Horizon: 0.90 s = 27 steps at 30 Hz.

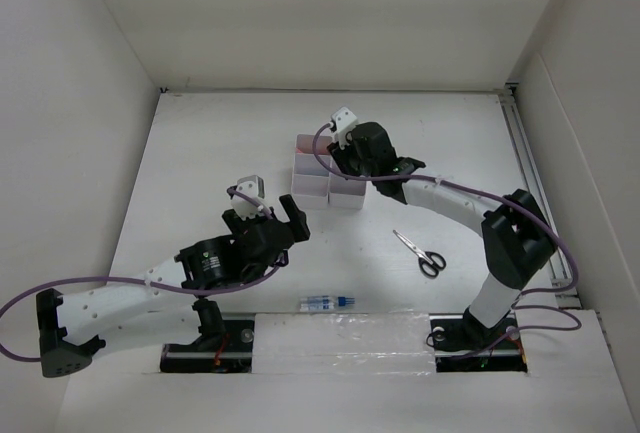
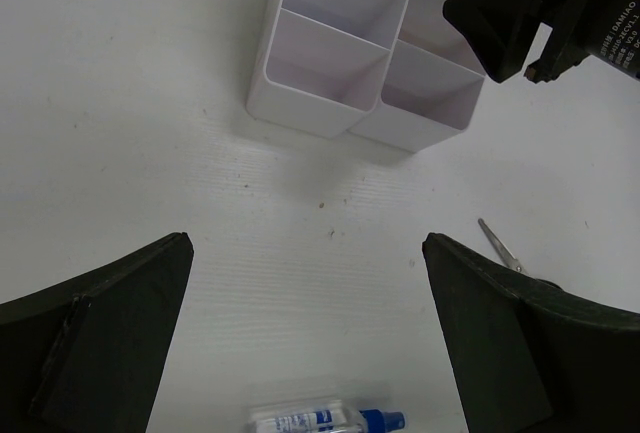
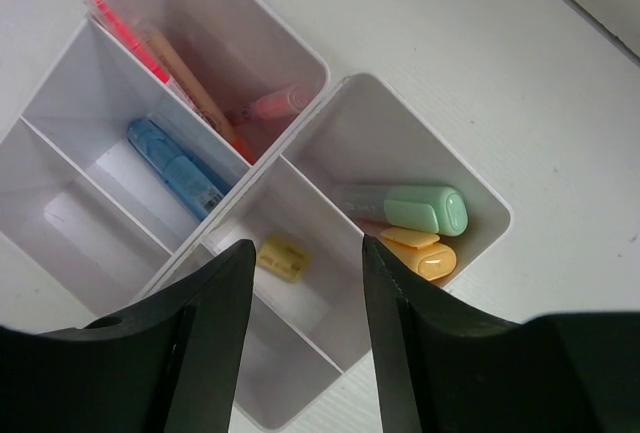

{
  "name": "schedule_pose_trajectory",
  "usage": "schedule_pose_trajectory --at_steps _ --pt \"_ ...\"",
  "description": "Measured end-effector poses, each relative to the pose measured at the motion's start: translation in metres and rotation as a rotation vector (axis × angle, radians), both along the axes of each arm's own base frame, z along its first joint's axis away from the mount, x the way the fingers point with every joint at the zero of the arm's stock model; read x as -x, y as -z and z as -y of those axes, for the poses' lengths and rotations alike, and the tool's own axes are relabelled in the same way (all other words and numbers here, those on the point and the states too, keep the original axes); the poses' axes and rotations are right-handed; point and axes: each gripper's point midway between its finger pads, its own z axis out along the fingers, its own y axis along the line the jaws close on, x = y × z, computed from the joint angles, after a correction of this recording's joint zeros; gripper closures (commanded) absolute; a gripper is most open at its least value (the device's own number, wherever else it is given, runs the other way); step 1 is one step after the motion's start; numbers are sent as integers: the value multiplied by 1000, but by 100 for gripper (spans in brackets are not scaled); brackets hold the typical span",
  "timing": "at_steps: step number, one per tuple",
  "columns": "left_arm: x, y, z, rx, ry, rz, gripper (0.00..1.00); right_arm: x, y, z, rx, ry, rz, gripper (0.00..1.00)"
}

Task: Sort the stationery into containers
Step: Place the stationery in the storage box, then pick up the stationery from the corner of the board.

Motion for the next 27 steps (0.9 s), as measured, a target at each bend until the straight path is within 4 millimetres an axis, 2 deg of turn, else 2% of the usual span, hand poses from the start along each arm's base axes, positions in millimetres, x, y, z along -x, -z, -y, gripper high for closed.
schedule_pose_trajectory --at_steps 2,3,5,7,8,17,23,27 --pt "0 0 0 0 0 0 0 0 0 0 -4 3 0 37" --pt "0 0 0 0 0 0 0 0 0 1 -7 8 0 27" --pt "0 0 0 0 0 0 0 3 1 4 -18 25 -4 21" --pt "0 0 0 -1 2 -1 0 10 0 11 -39 50 -11 3" --pt "0 0 0 -1 2 -1 0 14 -4 15 -54 65 -11 0" --pt "2 3 9 -1 53 -6 0 44 -58 71 -222 336 5 0" --pt "17 39 30 -43 220 -64 0 80 -74 106 -263 409 -8 0" --pt "37 45 54 -34 378 -103 0 101 -96 123 -304 416 11 0"
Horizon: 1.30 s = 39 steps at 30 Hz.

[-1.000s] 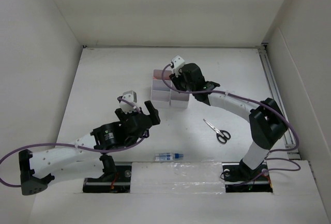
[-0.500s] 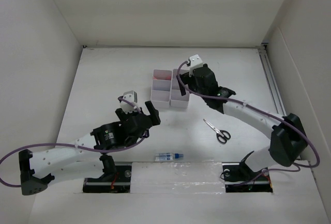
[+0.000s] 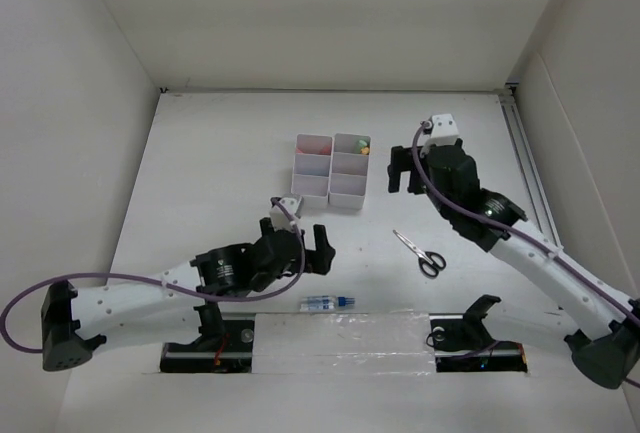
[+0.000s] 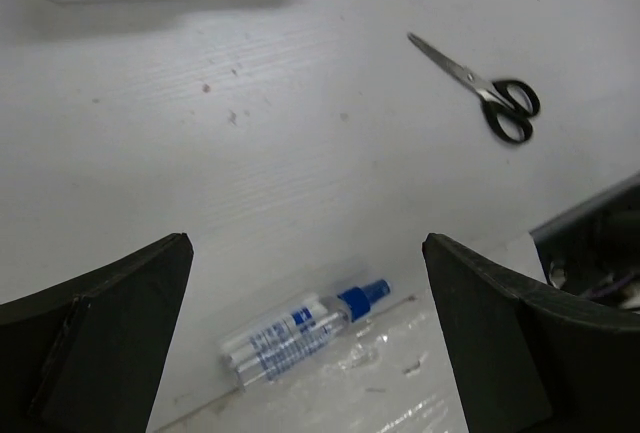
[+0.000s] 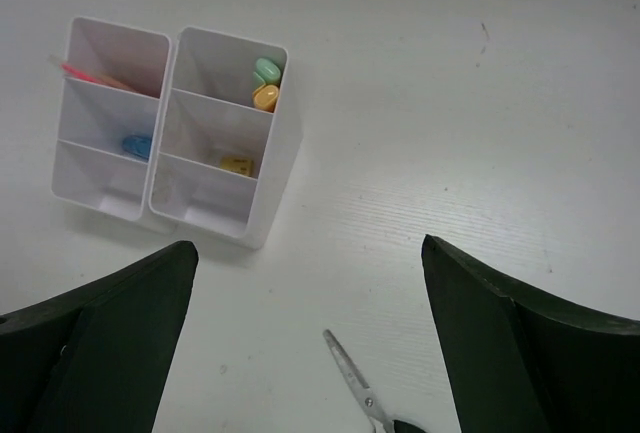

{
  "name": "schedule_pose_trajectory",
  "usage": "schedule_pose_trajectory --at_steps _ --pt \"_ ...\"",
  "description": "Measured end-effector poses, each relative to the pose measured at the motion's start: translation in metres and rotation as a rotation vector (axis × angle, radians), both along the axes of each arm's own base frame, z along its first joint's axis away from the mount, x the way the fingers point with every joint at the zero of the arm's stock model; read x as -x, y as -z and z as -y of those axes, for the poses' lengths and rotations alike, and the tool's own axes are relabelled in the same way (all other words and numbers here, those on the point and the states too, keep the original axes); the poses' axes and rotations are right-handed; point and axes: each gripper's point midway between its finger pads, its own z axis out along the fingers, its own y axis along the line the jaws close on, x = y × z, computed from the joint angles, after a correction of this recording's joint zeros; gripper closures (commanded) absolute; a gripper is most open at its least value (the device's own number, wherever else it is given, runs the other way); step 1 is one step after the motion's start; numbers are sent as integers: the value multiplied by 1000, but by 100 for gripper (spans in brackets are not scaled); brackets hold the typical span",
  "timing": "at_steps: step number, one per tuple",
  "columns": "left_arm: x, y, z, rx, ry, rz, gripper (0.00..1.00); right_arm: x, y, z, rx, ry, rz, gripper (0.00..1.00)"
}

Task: Sort the stationery into containers
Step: Pick up the stationery from the corner of the board.

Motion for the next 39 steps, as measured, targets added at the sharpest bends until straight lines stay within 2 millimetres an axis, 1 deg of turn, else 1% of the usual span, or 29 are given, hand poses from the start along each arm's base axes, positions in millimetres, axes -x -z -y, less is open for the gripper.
schedule_pose_trajectory --at_steps 4,8,12,16,18,20,25,30,34,39 --pt "27 8 24 -1 180 -65 0 19 -22 9 -47 -21 37 0" --pt "52 19 40 -66 331 -144 0 37 -37 6 -86 -82 62 0" --pt "62 27 51 -177 404 -214 0 53 -51 4 -118 -141 95 0" --pt "65 34 69 -302 475 -248 0 69 -70 8 -164 -181 145 0" --pt "71 45 68 -356 516 -269 0 76 -77 9 -187 -204 166 0" --pt "79 57 60 -417 554 -310 0 84 -82 8 -207 -231 181 0" --pt "88 87 47 -568 622 -394 0 96 -80 7 -224 -279 189 0" --pt "98 114 43 -653 664 -467 0 101 -81 8 -226 -300 196 0" --pt "108 121 43 -690 704 -468 0 105 -84 10 -232 -308 208 0" --pt "111 126 42 -709 721 -475 0 106 -84 8 -226 -327 210 0"
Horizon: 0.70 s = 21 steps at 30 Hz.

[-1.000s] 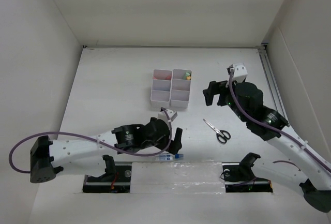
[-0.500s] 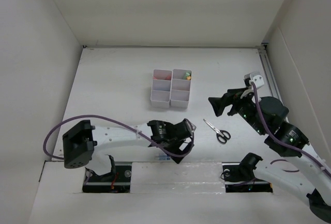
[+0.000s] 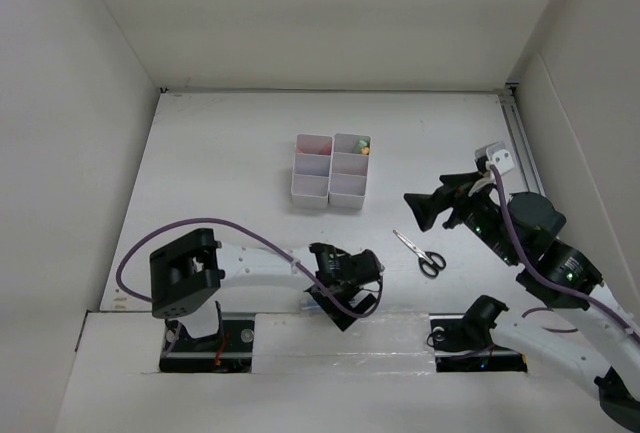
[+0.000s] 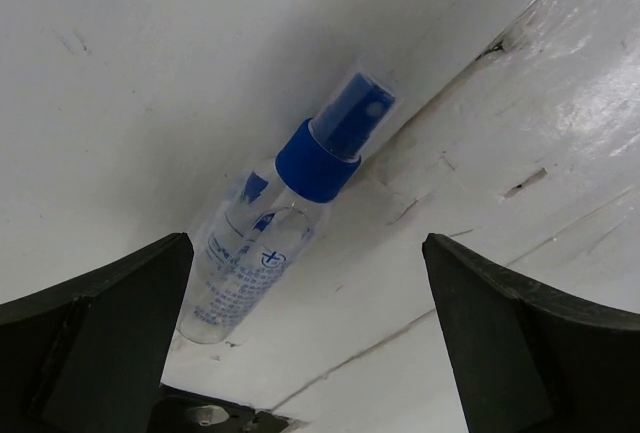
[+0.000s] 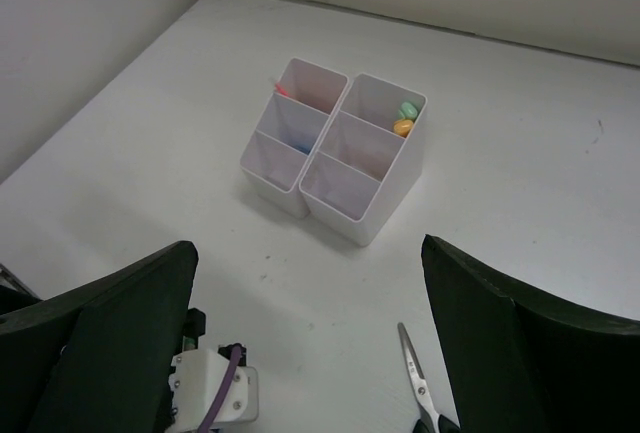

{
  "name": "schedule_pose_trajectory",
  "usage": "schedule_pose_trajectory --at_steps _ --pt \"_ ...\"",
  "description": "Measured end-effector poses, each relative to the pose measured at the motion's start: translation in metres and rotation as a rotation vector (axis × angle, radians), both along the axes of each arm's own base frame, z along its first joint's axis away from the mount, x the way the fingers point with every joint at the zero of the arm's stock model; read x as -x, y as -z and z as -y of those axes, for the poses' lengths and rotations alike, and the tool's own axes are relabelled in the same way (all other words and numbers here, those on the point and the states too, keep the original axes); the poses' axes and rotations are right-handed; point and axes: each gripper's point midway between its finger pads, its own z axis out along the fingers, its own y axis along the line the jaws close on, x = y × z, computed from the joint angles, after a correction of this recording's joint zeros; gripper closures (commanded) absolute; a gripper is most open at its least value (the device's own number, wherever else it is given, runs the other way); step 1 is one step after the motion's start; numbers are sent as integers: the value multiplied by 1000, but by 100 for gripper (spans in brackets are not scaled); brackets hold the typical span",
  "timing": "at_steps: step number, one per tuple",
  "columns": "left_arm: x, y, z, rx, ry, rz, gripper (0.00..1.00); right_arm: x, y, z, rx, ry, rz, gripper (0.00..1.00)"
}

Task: Sort the stationery into containers
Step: Pick up the stationery from the corner of the board.

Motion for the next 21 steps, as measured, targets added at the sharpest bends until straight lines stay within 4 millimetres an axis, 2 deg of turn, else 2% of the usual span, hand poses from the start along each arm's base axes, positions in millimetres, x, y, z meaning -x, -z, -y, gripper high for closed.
schedule_pose_trajectory --at_steps 5,9,12,13,14,15,16,17,18,21 --pt "2 16 -5 -59 6 -19 0 2 -1 -2 -2 -15 3 0" --pt "2 17 -3 -62 10 -21 0 5 -5 1 -11 -18 16 0" --pt "2 17 -3 -63 12 -21 7 7 -7 2 -18 -18 24 0" --pt "1 17 -3 -62 11 -20 12 7 -7 2 -18 -18 24 0" --pt "1 17 -2 -62 11 -19 30 7 -7 2 -18 -19 24 0" --pt "1 17 -2 -60 7 -19 38 7 -7 2 -18 -19 24 0" --pt "1 17 -1 -56 6 -20 53 7 -7 2 -18 -20 25 0" --pt "1 17 0 -51 4 -20 53 7 -7 2 -19 -20 25 0" --pt "1 17 2 -47 6 -18 63 8 -8 3 -19 -20 27 0" --pt "1 18 4 -40 4 -19 81 8 -8 3 -18 -20 27 0"
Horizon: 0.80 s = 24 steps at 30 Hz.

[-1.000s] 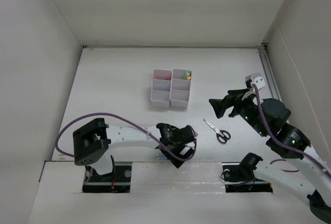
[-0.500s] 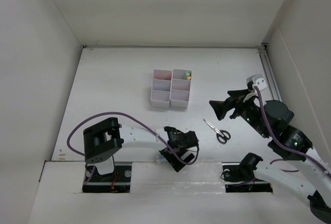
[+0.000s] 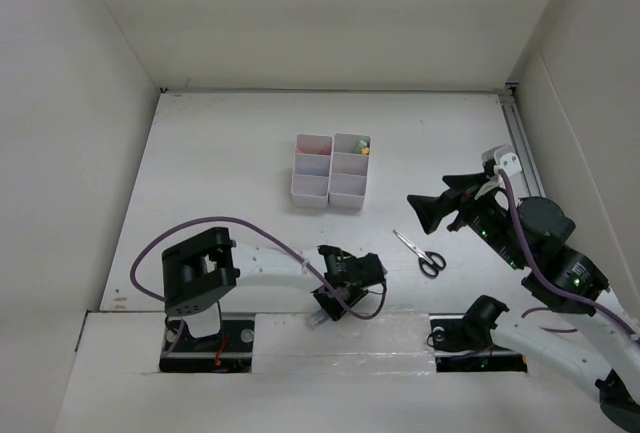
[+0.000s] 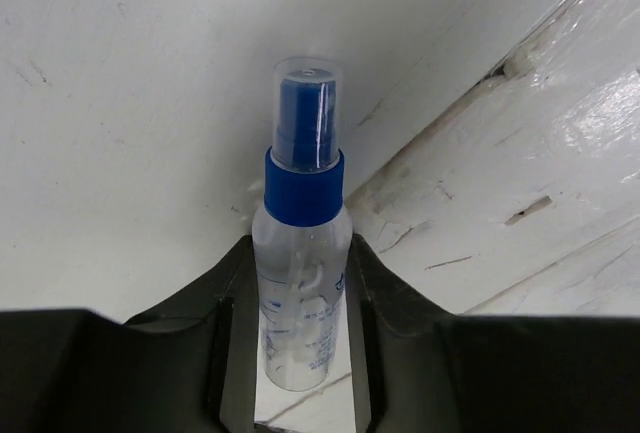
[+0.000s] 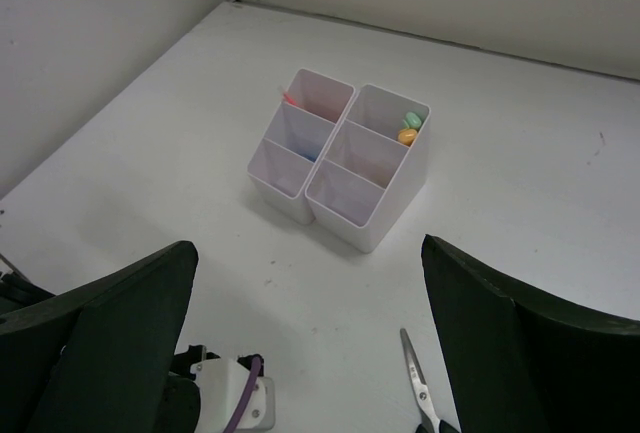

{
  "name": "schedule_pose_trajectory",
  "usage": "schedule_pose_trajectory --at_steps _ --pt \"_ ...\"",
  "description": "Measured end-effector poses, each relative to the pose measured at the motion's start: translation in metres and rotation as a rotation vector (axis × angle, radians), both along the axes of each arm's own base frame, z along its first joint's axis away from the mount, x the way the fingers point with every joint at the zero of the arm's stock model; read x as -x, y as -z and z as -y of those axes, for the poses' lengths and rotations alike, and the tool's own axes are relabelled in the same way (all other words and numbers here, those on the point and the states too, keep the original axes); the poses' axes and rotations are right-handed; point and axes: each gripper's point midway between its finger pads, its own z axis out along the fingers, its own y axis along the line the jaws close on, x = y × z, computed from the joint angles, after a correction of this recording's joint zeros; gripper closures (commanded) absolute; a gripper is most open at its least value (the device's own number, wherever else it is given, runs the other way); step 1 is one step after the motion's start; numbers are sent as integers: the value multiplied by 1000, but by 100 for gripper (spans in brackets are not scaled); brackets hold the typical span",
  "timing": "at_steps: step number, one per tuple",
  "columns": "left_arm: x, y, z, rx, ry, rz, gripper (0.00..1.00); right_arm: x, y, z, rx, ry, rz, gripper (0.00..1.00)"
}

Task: Sort the stationery into containers
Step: Pick up the stationery from the corner of the board.

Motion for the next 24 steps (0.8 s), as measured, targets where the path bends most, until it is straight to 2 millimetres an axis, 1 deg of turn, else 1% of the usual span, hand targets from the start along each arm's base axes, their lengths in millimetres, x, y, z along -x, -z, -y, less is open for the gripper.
schedule_pose_trajectory --at_steps 1,2,6,8,10,13,15,19,21,24 --pt "0 0 0 1 0 -2 98 0 0 0 0 0 0 0" --pt "1 0 0 2 3 -3 100 0 0 0 1 0 0 0" --pt "-1 0 0 -1 -17 7 100 0 0 0 0 0 1 0" --pt "-7 0 0 -6 -40 36 100 1 -1 1 -3 0 4 0" --pt "-19 -2 -1 -10 -81 72 100 2 -4 2 -8 0 9 0" --pt "-53 -13 2 1 -190 155 100 3 -9 4 -14 3 15 0" --pt "-79 -30 12 41 -265 220 100 4 -14 6 -22 10 23 0" --pt "-137 -86 41 210 -435 365 100 3 -18 9 -26 25 29 0" --pt "-165 -115 42 283 -545 436 100 3 -19 10 -23 30 27 0" --pt "-204 -151 29 355 -710 562 100 2 -21 10 -23 33 28 0"
